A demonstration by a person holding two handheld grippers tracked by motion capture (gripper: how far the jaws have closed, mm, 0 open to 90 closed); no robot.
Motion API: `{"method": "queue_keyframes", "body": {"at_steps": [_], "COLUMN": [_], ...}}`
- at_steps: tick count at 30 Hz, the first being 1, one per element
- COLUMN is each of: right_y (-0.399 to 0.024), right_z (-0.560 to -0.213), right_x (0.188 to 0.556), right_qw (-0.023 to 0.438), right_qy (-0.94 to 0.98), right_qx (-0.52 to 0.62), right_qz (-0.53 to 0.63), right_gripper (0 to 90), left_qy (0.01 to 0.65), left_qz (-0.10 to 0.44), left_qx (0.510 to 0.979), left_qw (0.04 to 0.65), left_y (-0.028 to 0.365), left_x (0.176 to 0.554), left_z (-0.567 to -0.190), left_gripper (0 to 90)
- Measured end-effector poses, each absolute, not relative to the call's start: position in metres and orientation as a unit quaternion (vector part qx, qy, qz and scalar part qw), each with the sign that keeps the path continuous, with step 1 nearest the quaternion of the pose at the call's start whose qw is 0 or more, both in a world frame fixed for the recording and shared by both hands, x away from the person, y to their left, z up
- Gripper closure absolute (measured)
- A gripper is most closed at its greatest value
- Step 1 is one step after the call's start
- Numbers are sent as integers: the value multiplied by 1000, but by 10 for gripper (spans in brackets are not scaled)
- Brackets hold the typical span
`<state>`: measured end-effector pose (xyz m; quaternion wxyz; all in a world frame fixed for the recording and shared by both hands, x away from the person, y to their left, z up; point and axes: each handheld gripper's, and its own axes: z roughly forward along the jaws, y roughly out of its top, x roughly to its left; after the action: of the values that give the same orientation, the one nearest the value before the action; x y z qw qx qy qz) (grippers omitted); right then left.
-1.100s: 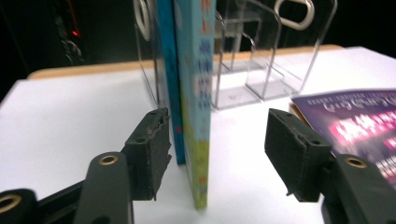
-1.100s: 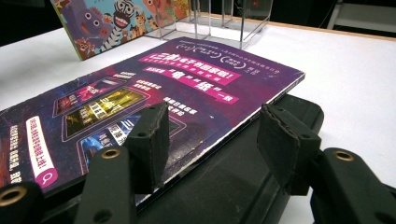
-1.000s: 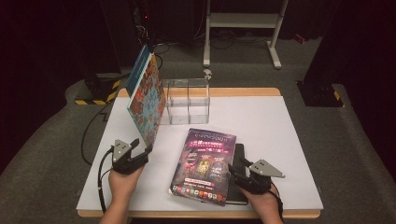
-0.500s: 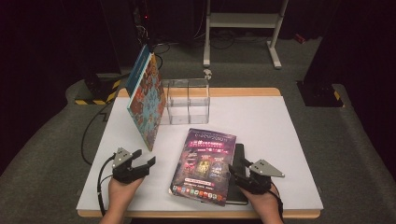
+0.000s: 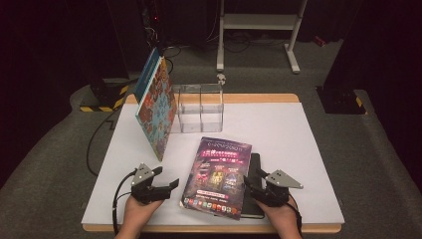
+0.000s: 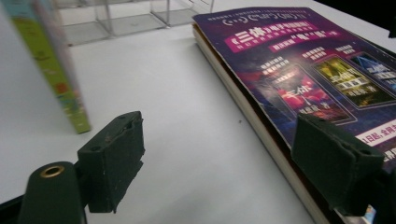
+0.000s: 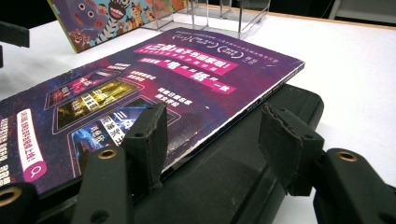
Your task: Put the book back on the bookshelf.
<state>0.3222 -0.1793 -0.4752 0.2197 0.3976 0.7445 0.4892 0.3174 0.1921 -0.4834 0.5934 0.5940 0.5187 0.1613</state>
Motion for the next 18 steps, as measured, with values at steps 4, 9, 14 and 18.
{"method": "queue_keyframes", "body": {"at_steps": [4, 9, 14, 18], "right_y": [-180, -182, -183, -184], "right_z": [-475, -475, -475, -475], "right_x": [323, 323, 321, 321], "right_qw": [217, 217, 231, 230], "right_qy": [749, 749, 749, 748], "right_qx": [393, 385, 381, 386], "right_qz": [488, 494, 490, 489], "right_gripper": [431, 443, 432, 417], "left_qy": [513, 498, 493, 486], "left_qz": [158, 147, 116, 103], "left_qx": [603, 618, 636, 638], "left_qw": [590, 590, 583, 588], "left_y": [178, 158, 142, 133], "left_x": [323, 338, 350, 351], "left_z": [-484, -482, -481, -481], "left_gripper": [159, 151, 148, 145]}}
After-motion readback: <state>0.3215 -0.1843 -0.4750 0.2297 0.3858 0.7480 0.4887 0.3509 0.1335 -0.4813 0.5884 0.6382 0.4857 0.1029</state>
